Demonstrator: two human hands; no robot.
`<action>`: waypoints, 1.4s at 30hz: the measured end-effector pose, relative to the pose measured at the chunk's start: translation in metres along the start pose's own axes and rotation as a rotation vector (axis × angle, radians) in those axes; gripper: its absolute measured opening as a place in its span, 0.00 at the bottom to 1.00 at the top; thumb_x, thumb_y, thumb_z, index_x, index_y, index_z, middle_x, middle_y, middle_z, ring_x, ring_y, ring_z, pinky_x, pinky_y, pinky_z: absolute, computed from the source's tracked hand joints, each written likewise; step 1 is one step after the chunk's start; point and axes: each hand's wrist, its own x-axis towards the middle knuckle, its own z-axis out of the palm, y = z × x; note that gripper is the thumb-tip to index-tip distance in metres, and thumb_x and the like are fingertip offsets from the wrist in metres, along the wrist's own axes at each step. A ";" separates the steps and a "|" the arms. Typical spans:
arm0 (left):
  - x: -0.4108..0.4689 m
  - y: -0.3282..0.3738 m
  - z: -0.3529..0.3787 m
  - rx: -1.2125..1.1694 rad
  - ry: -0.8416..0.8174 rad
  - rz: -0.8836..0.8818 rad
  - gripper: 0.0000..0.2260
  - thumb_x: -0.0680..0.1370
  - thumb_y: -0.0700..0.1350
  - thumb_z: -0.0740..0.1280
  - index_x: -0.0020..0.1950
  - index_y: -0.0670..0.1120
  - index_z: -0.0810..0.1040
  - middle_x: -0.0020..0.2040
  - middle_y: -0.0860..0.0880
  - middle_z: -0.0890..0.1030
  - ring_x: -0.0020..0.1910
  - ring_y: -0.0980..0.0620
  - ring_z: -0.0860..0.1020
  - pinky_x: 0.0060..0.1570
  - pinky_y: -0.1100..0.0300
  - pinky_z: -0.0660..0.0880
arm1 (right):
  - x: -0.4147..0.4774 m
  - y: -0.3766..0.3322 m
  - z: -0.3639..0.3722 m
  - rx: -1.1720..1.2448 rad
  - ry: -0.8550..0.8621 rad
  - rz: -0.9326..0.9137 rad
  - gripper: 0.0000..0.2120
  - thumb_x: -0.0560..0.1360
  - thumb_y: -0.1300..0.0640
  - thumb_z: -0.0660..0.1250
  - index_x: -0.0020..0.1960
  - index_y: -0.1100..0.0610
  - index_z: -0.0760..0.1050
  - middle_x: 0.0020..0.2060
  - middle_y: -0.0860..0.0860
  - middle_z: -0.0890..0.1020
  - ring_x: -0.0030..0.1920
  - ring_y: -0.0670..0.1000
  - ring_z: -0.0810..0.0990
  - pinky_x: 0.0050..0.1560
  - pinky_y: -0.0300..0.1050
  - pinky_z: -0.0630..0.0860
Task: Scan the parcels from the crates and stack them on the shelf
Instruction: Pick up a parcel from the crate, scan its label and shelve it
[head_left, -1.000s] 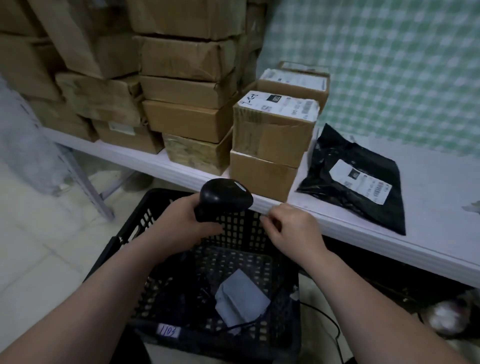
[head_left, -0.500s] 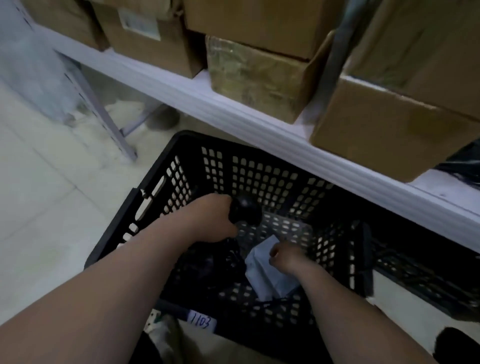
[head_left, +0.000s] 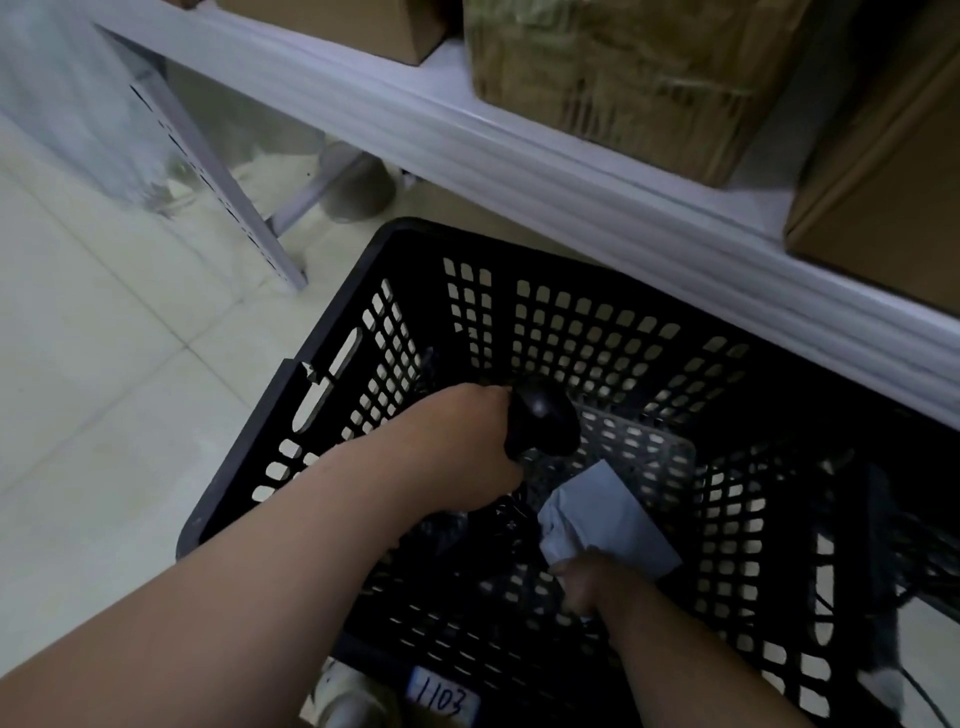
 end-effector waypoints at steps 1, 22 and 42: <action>-0.001 0.000 0.000 -0.010 0.000 0.000 0.11 0.77 0.49 0.66 0.48 0.49 0.64 0.38 0.56 0.66 0.40 0.54 0.69 0.30 0.69 0.61 | 0.000 0.001 -0.001 0.001 0.025 -0.017 0.34 0.77 0.60 0.63 0.79 0.52 0.52 0.74 0.59 0.62 0.71 0.59 0.66 0.68 0.47 0.69; -0.003 -0.002 0.002 -0.007 0.038 0.020 0.11 0.76 0.50 0.66 0.48 0.48 0.66 0.39 0.55 0.68 0.38 0.56 0.69 0.30 0.71 0.63 | 0.005 0.006 0.006 -0.070 0.255 -0.157 0.26 0.80 0.55 0.62 0.75 0.58 0.61 0.71 0.57 0.68 0.63 0.54 0.74 0.61 0.40 0.71; -0.055 0.047 -0.035 -0.254 0.140 0.032 0.13 0.73 0.45 0.72 0.55 0.44 0.77 0.49 0.45 0.80 0.43 0.50 0.79 0.44 0.57 0.76 | -0.206 0.029 -0.087 1.040 0.533 -0.422 0.10 0.73 0.62 0.67 0.52 0.51 0.73 0.46 0.51 0.78 0.42 0.48 0.76 0.34 0.35 0.72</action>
